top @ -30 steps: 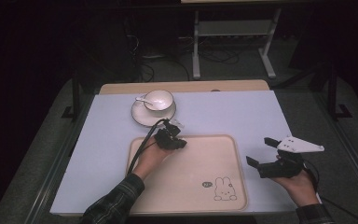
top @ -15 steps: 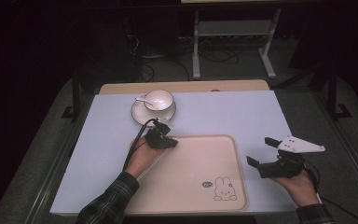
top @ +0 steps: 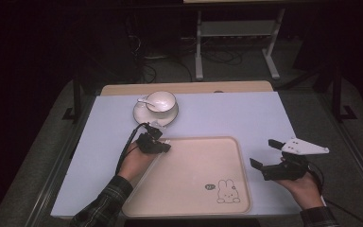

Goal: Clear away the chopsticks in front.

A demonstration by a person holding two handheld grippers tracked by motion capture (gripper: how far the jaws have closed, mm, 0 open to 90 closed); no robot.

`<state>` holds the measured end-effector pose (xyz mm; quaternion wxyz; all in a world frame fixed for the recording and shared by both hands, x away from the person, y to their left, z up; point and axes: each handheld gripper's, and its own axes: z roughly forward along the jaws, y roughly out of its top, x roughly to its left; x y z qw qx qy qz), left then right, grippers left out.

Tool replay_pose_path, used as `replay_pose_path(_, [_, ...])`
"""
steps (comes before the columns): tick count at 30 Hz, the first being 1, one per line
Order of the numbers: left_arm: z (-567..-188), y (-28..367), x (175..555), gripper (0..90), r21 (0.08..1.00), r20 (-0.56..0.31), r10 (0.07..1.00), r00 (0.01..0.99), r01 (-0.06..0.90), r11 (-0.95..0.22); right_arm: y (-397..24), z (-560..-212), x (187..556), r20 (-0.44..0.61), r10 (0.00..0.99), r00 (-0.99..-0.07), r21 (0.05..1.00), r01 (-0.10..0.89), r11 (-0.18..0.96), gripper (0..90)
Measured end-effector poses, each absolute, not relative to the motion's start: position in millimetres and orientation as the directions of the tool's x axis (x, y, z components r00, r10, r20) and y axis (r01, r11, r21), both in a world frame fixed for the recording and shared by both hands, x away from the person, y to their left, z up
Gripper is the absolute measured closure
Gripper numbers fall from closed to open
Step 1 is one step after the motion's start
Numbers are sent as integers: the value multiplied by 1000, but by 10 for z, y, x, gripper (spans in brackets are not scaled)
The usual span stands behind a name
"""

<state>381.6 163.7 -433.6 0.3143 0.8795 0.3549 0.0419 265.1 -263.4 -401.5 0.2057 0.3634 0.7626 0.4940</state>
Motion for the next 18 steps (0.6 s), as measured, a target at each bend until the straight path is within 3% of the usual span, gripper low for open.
replay_pose_path(18, [-4317,2061,3611,896,565,-166,682,712,636,-526,-2632,-4012,2651,44,758,-651,903,350,248,18])
